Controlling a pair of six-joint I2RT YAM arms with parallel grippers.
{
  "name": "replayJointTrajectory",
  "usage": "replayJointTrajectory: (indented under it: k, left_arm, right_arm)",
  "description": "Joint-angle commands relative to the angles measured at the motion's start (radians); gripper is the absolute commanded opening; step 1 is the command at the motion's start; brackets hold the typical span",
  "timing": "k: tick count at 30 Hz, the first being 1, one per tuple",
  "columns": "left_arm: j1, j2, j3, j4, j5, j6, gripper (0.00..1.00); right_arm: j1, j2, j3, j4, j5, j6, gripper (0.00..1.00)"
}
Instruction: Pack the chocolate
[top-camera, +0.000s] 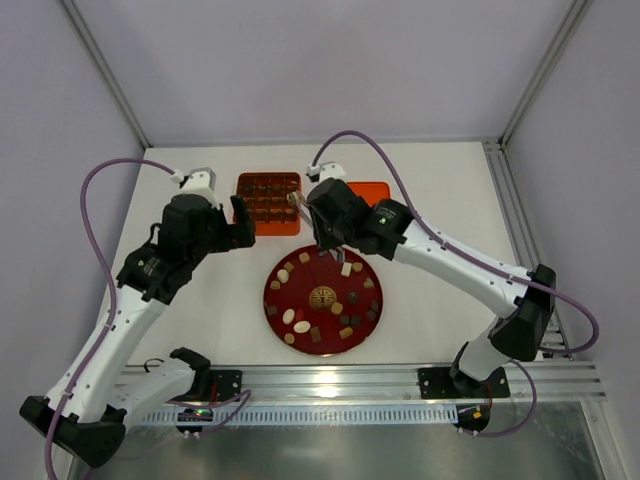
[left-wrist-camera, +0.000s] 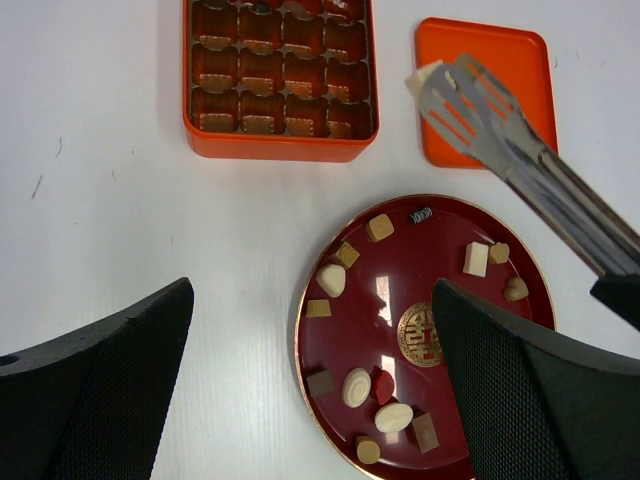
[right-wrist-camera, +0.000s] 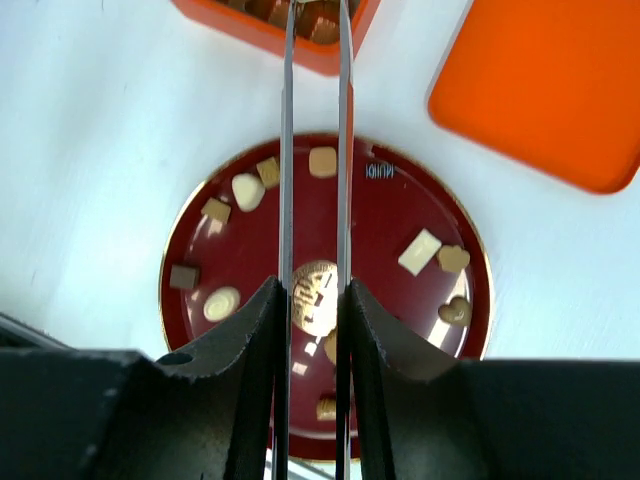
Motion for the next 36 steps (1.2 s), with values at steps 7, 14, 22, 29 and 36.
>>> replayJointTrajectory:
  k: [7,14,22,29,36]
  left_arm:
    - [0.003,0.017,0.03,0.022,0.007,0.017,1.0]
    - [0.001,0.03,0.045,0.025,0.013,0.017,1.0]
    - [0.003,0.026,0.048,0.013,0.009,0.022,1.0]
    - [0.003,0.021,0.042,0.009,0.009,0.02,1.0]
    - [0.003,0.023,0.044,0.011,0.006,0.023,1.0]
  right_arm:
    - [-0.136,0.216,0.251,0.161,-0.034,-0.145,0.33]
    - [-0.177,0.384,0.395,0.183,-0.062,-0.196,0.33]
    - [-0.202,0.507,0.443,0.189,-0.082,-0.196,0.33]
    - [-0.208,0.528,0.421,0.193,-0.074,-0.193,0.33]
    - [-0.209,0.536,0.414,0.19,-0.066,-0.188,0.33]
